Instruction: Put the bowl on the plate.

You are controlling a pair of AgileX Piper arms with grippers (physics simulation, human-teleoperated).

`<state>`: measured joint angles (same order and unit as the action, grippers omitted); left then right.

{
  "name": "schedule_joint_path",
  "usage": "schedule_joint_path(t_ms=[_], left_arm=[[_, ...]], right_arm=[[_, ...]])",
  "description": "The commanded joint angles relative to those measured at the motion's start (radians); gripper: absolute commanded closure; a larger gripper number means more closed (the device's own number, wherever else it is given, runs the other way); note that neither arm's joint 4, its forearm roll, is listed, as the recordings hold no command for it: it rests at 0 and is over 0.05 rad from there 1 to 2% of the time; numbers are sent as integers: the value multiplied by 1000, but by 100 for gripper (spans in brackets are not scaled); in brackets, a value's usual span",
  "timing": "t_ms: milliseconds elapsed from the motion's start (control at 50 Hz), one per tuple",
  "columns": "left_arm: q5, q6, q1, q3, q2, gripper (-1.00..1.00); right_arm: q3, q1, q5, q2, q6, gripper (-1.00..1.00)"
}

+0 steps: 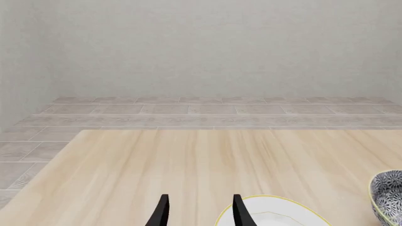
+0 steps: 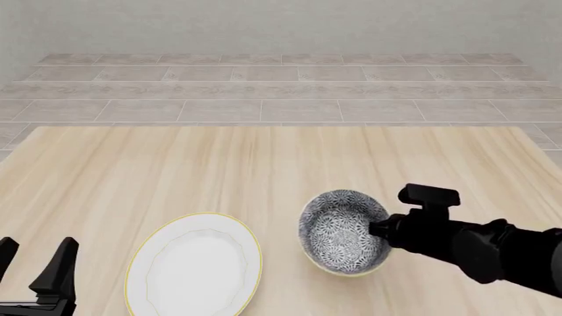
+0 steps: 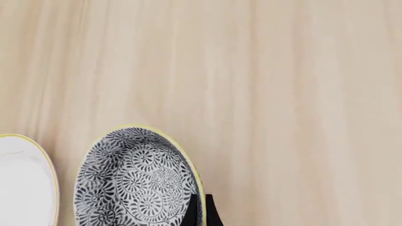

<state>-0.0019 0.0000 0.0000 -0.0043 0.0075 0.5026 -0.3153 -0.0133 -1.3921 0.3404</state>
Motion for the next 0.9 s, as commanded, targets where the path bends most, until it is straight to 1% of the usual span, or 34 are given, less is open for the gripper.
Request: schedule_joint_path(t_ms=[20,80,120,240,440,720,900], left_arm=[[0,0,0,0,0,-100],[0,0,0,0,0,-100],[0,0,0,0,0,-100],[0,0,0,0,0,-100],[0,0,0,0,0,-100],[0,0,0,0,0,-100],[0,0,0,0,0,-100]], right_arm=[[0,-40,0,23,64,100],[2,-43,-2,30,76,100],[4,-54,-1,34,95,100],[22,-78,-16,58,110,100],[36,-88,-29,82,135,100],[107,-84,-118,138,106,100],[190,-106,-185,146,81,100]])
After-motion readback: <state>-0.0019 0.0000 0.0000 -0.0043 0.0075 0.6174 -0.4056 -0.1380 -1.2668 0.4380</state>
